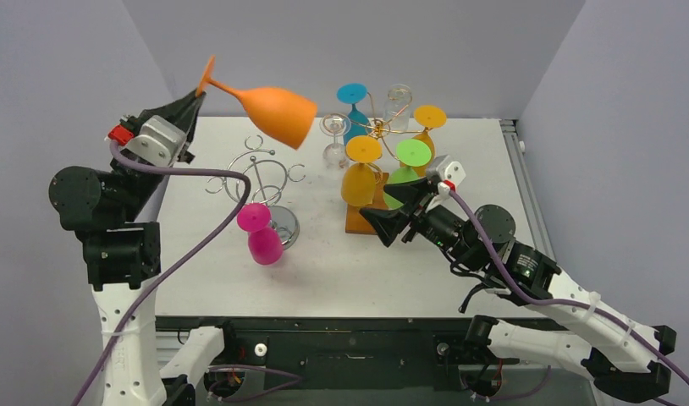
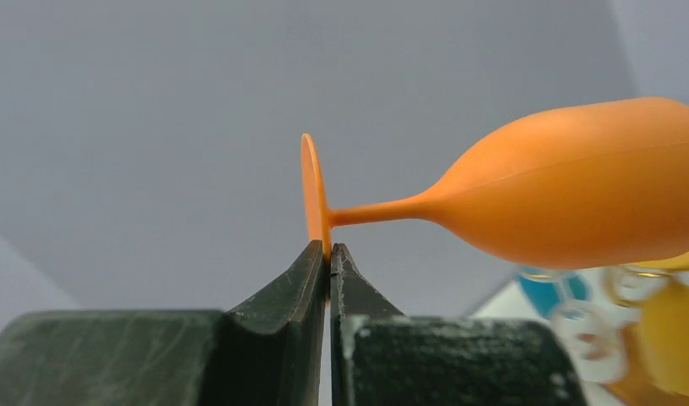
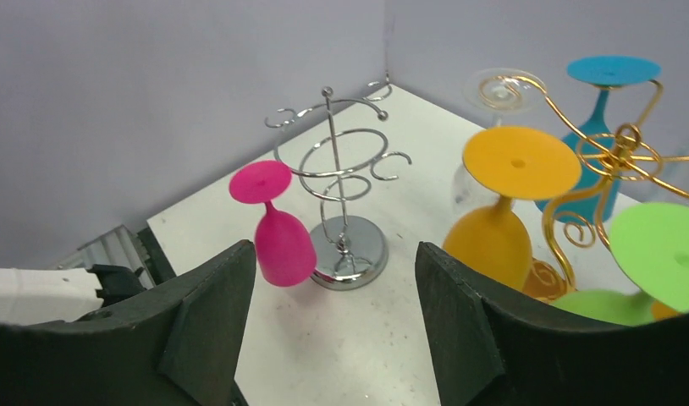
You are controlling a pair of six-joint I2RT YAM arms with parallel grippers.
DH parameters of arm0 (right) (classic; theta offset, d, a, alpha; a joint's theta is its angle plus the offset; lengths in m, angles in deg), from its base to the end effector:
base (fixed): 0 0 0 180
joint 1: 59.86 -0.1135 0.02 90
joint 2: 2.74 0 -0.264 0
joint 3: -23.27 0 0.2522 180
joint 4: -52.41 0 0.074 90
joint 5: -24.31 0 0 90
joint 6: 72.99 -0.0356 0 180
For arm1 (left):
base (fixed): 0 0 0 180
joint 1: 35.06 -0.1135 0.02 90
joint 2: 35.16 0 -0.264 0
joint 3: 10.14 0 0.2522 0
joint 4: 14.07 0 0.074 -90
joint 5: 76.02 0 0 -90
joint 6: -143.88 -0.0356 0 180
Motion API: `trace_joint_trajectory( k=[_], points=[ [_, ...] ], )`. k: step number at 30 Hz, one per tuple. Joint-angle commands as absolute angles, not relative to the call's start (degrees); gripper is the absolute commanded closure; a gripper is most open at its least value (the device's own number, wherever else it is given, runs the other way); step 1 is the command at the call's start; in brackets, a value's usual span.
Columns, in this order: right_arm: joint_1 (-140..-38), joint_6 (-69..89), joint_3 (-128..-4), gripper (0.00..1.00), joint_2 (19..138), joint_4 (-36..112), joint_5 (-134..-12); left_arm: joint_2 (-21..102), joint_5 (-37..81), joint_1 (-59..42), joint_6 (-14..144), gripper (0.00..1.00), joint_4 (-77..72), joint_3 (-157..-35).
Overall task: Place the wine glass upside down on the wine glass rack
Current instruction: Turn the wine glass upside down at the wine rack.
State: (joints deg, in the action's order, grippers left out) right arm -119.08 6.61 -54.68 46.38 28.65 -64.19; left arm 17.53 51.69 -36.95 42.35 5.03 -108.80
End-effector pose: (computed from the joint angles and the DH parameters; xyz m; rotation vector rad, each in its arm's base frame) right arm 0.0915 0.1519 0.4444 -0.6236 1.4281 0.9552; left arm 0.1271 -0.0176 0.5510 0.6728 1.0016 -0.1571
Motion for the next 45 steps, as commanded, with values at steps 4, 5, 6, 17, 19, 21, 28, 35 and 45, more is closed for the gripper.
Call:
trace_joint_trajectory(
  k=[4, 5, 6, 17, 19, 21, 28, 35, 45],
  points=[
    [-118.4, 8.0, -51.6, 0.35, 42.0, 25.9, -58.3, 25.8, 33.0, -36.7, 5.7, 1.00, -19.9, -104.2],
    [-118.4, 8.1, -51.7, 0.35, 42.1, 25.6, -58.2, 27.4, 33.3, -36.8, 1.7, 1.00, -21.2, -103.9],
    [-118.4, 8.2, -51.7, 0.35, 42.3, 25.5, -58.1, 28.8, 33.5, -36.8, -3.5, 1.00, -21.6, -104.0],
    [-116.6, 8.3, -50.0, 0.37, 43.5, 26.0, -58.0, 41.3, 42.1, -36.8, -24.2, 1.00, -12.7, -109.0],
    [-115.9, 8.1, -49.8, 0.37, 44.0, 26.1, -58.4, 42.2, 43.8, -36.6, -28.1, 1.00, -11.2, -108.0],
    [-114.8, 7.8, -49.7, 0.37, 44.5, 26.2, -59.2, 42.7, 45.4, -36.1, -30.9, 1.00, -10.4, -105.9],
    [-111.4, 6.5, -49.8, 0.39, 46.1, 26.9, -62.9, 43.0, 48.6, -33.6, -41.6, 1.00, -1.8, -101.2],
    [-108.9, 5.3, -49.0, 0.41, 46.2, 27.3, -65.2, 43.0, 49.8, -32.8, -46.5, 1.00, 7.8, -100.4],
    [-107.4, 5.0, -48.9, 0.42, 46.0, 26.3, -67.5, 41.9, 48.1, -32.3, -49.0, 1.00, 16.1, -100.9]
  ],
)
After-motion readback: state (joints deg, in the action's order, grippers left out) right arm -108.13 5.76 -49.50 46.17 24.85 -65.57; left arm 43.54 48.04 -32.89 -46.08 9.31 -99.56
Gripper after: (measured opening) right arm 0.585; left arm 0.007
